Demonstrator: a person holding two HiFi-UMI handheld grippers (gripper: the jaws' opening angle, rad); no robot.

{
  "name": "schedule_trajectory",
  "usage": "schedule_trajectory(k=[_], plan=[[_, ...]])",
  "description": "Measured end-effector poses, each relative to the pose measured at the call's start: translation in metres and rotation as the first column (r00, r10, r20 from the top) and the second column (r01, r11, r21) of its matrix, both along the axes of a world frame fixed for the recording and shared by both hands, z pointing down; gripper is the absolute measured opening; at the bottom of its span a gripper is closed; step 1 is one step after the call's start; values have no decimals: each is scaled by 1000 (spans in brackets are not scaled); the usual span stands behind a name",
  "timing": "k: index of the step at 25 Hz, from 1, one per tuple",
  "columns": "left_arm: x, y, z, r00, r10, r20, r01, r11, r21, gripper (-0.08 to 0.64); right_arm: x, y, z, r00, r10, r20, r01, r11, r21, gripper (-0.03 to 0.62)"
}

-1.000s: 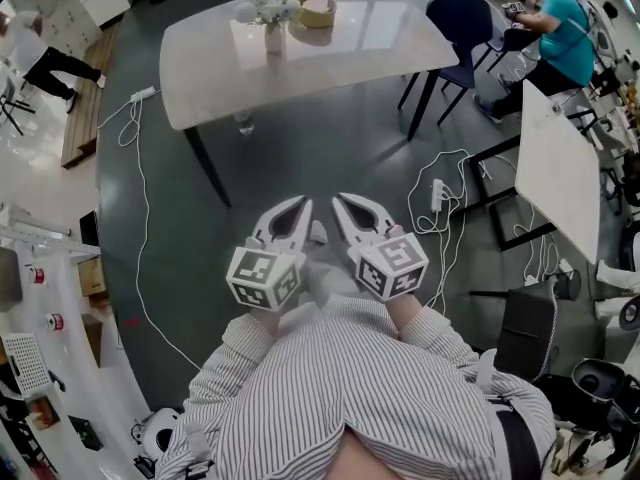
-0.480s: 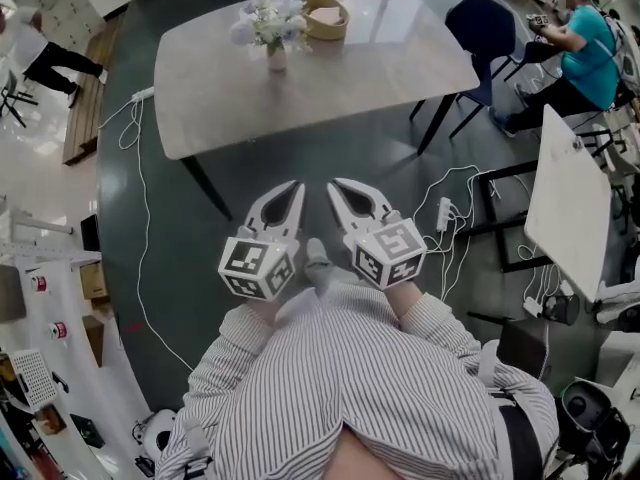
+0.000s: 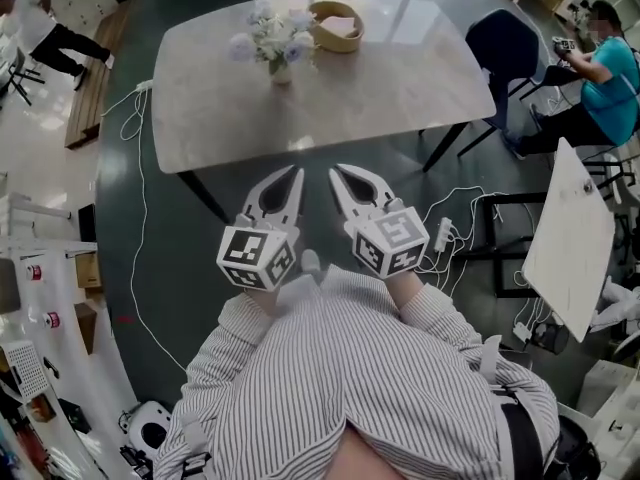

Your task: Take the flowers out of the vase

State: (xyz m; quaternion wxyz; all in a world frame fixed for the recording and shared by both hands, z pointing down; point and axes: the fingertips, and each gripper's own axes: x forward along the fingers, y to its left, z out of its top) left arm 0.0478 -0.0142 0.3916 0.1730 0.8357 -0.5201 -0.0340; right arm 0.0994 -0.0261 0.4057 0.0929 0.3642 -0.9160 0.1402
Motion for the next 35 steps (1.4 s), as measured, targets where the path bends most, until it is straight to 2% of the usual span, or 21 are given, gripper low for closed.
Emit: schedule_trajectory(k=[11, 19, 26, 30, 35], plan=[[-9, -37, 5, 1000, 0, 16, 1, 1000, -16, 14, -13, -34, 10, 999, -10, 32, 11, 999, -36, 14], [-46, -82, 9, 999, 21, 31, -20, 1000, -25, 14, -48, -82, 11, 998, 9, 58, -7, 999, -39, 15], [-80, -144, -1, 997, 75, 31, -76, 997, 2, 14, -86, -139, 3, 995, 24, 98, -21, 999, -25, 15], [-101, -179, -4, 994, 101, 33, -102, 995, 11, 15, -107, -161, 5, 996, 26, 87, -24, 999, -28, 15], [-108, -206, -6, 987, 158, 32, -159, 987, 8, 14, -116, -187, -6, 993, 53, 109, -52, 999, -8, 15]])
